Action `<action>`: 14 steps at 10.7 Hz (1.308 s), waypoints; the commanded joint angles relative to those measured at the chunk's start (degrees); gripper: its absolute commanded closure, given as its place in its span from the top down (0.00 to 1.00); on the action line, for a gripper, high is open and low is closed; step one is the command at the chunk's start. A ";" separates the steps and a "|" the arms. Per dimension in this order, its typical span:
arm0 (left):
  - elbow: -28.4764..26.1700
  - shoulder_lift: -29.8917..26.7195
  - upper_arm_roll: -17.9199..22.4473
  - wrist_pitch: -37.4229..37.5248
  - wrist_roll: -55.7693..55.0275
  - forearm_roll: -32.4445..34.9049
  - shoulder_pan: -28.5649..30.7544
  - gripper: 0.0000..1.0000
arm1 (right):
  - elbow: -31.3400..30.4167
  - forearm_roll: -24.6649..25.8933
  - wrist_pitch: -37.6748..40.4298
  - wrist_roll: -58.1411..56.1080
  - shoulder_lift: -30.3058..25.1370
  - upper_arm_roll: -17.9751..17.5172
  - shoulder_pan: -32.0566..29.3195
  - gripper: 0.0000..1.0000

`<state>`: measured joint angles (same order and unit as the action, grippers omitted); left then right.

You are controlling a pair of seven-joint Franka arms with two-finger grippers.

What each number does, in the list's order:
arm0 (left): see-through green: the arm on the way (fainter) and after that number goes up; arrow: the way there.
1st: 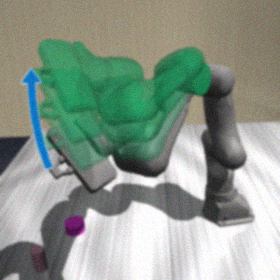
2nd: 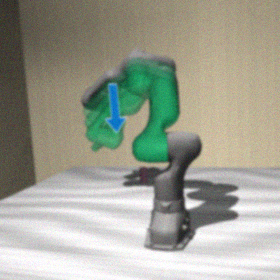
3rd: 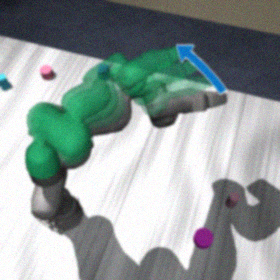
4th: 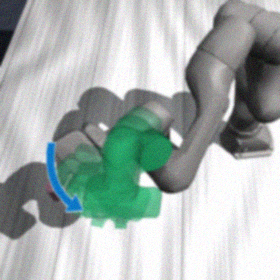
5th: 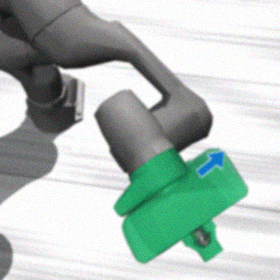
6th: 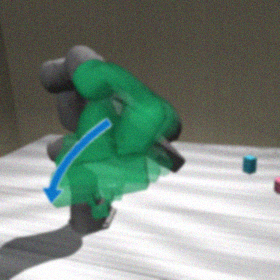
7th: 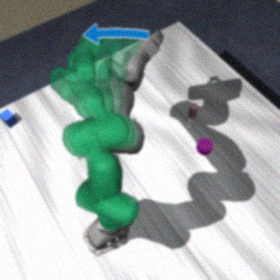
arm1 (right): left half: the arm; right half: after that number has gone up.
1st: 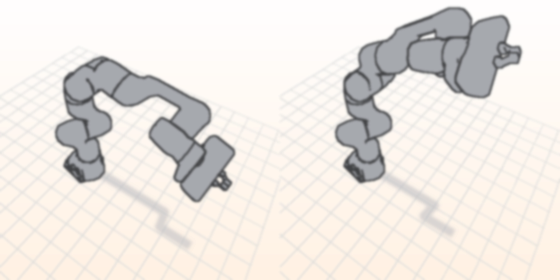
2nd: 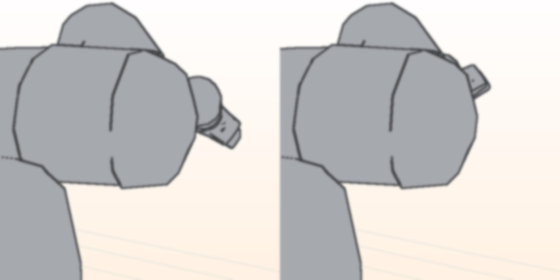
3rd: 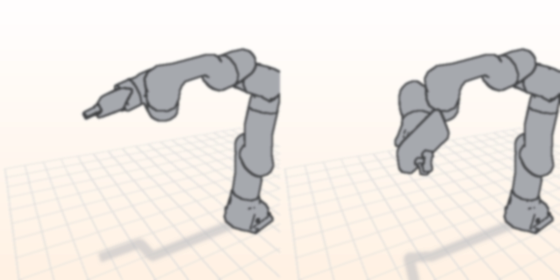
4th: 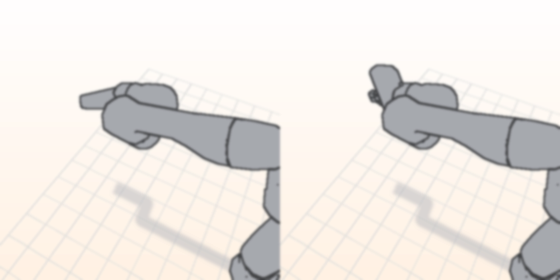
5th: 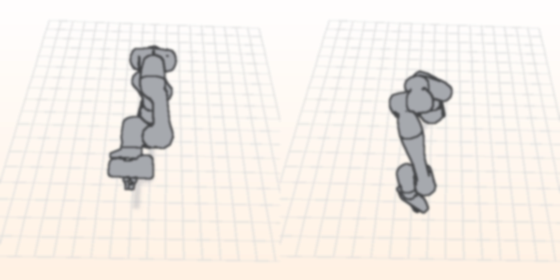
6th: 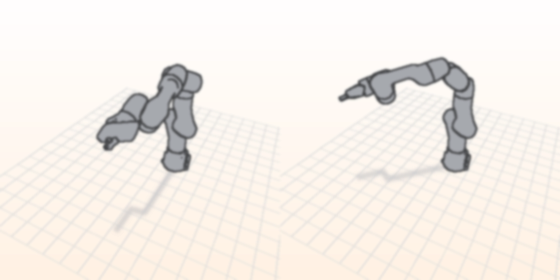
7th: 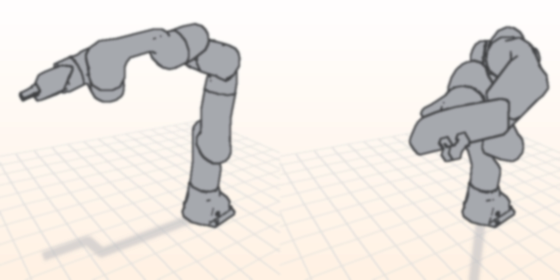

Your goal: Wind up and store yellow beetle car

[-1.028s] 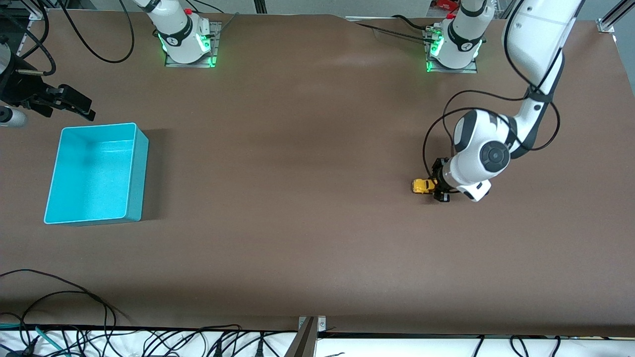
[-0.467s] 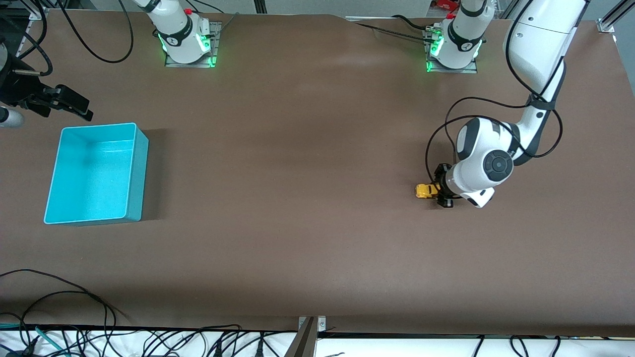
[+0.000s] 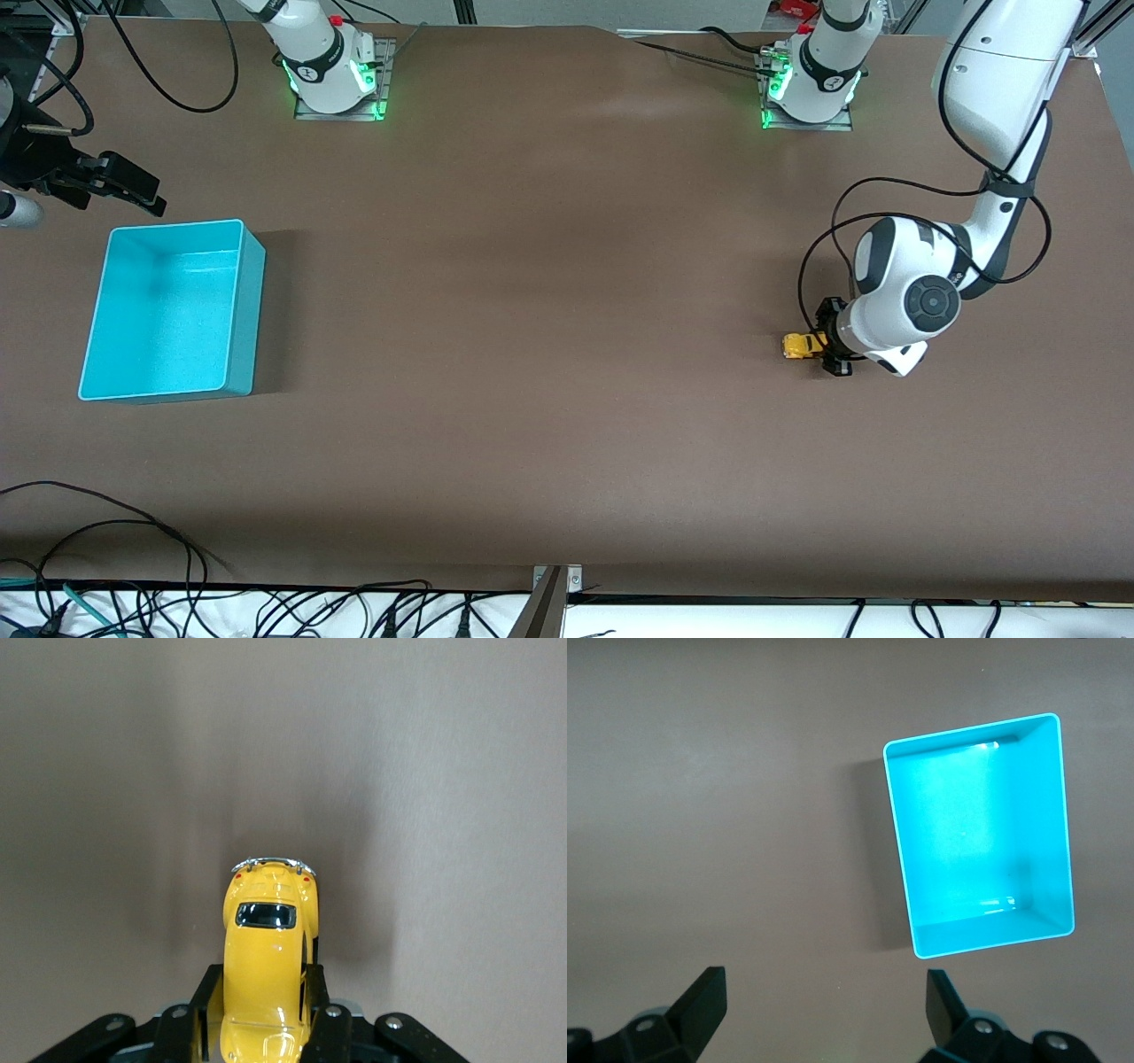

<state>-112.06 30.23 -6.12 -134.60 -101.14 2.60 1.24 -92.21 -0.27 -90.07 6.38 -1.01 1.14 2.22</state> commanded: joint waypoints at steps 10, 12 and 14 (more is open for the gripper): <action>2.37 5.27 0.58 -3.39 11.14 6.10 9.39 0.00 | 3.52 -0.70 0.60 -0.31 0.66 1.58 -0.29 1.00; 2.37 5.27 0.58 -3.39 11.15 6.01 9.48 0.00 | 3.53 -0.70 0.86 -0.14 0.57 2.11 -0.38 1.00; 2.37 5.19 0.58 -3.39 11.14 6.01 9.48 0.00 | 3.35 -0.96 1.13 0.48 0.74 2.12 -0.03 1.00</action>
<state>-111.60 30.59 -5.87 -135.01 -90.95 6.49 10.32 -90.22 -0.27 -90.09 6.46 -1.00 3.35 2.18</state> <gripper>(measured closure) 0.586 0.000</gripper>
